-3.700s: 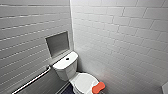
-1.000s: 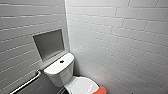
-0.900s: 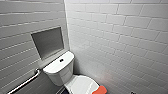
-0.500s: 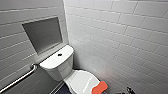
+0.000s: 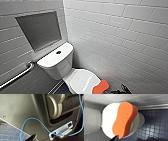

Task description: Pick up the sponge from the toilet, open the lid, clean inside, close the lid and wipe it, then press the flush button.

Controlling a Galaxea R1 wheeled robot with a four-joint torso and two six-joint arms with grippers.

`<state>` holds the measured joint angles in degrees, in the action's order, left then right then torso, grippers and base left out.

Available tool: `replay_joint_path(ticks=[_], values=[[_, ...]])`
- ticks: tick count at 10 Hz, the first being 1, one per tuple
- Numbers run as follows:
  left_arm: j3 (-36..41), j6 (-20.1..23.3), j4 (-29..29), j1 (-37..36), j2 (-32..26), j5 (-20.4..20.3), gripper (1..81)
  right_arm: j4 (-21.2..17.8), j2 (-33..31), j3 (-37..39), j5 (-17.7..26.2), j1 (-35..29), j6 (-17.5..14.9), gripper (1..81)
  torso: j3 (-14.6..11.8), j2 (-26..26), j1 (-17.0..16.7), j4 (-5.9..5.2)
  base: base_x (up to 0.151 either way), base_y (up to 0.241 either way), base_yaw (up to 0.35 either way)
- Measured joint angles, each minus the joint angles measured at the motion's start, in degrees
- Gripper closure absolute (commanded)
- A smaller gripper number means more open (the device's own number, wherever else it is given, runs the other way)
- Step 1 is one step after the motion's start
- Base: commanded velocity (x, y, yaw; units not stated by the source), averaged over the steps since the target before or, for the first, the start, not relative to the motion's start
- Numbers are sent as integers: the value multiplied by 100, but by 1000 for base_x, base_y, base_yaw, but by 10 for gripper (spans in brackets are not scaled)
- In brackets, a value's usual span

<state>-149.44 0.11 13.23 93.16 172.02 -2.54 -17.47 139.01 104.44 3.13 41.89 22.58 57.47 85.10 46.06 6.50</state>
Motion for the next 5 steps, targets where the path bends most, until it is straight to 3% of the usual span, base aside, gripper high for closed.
replay_joint_path(ticks=[3,5], values=[[0,0,0,6,4,-10,10,-573,313,260,199,-374,2,10,5,641,398,0,0,0,0],[0,0,0,20,4,0,10,-691,379,341,328,-407,2,10,18,787,483,0,0,0,0]])
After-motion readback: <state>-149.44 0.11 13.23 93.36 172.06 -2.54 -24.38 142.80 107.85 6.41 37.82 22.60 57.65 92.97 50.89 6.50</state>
